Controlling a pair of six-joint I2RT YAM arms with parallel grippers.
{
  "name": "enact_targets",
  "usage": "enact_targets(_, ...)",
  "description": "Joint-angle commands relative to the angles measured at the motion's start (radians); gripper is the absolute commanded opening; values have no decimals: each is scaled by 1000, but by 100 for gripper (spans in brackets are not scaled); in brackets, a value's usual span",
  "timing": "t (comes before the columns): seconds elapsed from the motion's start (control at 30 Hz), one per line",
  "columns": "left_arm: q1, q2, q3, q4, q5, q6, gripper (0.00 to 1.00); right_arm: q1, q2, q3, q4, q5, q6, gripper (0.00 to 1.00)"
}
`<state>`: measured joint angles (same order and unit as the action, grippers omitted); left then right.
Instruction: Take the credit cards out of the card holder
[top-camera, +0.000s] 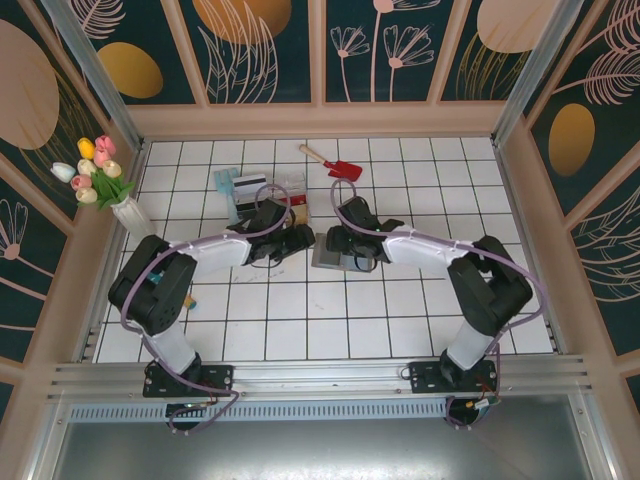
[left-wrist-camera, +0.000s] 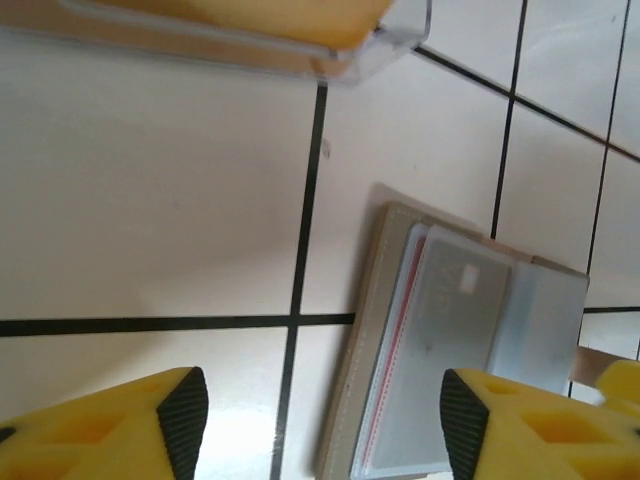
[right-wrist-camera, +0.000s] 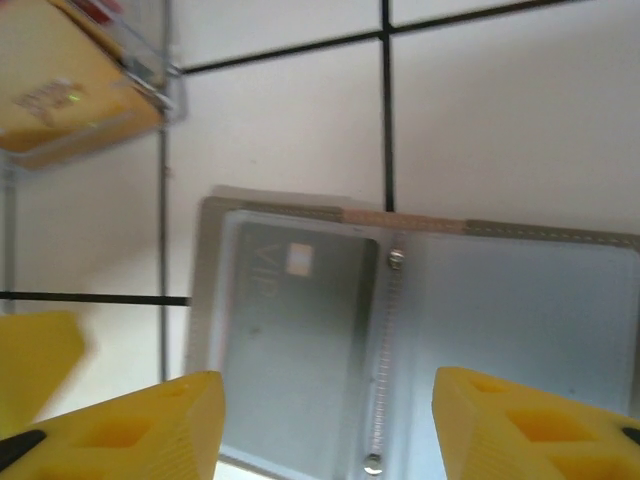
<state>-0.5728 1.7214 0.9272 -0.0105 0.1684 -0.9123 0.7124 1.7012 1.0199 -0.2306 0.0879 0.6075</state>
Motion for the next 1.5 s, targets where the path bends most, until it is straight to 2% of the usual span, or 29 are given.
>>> enact_targets(0.0, 11, -62, -10, -14, -42, 24, 72, 23, 74, 55, -117, 67, -71, 62)
enact_targets(0.17, 13, -92, -26, -22, -57, 31, 83, 34, 134, 92, -135, 28, -103, 71)
enact_targets(0.33, 14, -85, -34, 7, -20, 27, 88, 35, 171, 90, -157, 28, -105, 74)
enact_targets(0.57, 13, -64, -6, -2, 14, 57, 88, 38, 202, 64, -226, 128, -172, 62)
enact_targets(0.7, 12, -40, 21, 4, 56, 61, 88, 38, 193, 36, -205, 124, -190, 58)
enact_targets(0.83, 11, -14, 19, 82, 207, 48, 80, 34, 175, 9, -153, 66, -197, 54)
enact_targets(1.03, 3, 77, 39, 124, 320, 26, 66, 18, 153, -21, -103, 6, -200, 51)
enact_targets(1.27, -25, 158, 126, 96, 341, 8, 46, 13, 144, -40, -85, 0, -208, 50)
enact_targets(1.47, -32, 184, 153, 60, 314, -1, 40, 10, 126, -60, -65, -9, -209, 50)
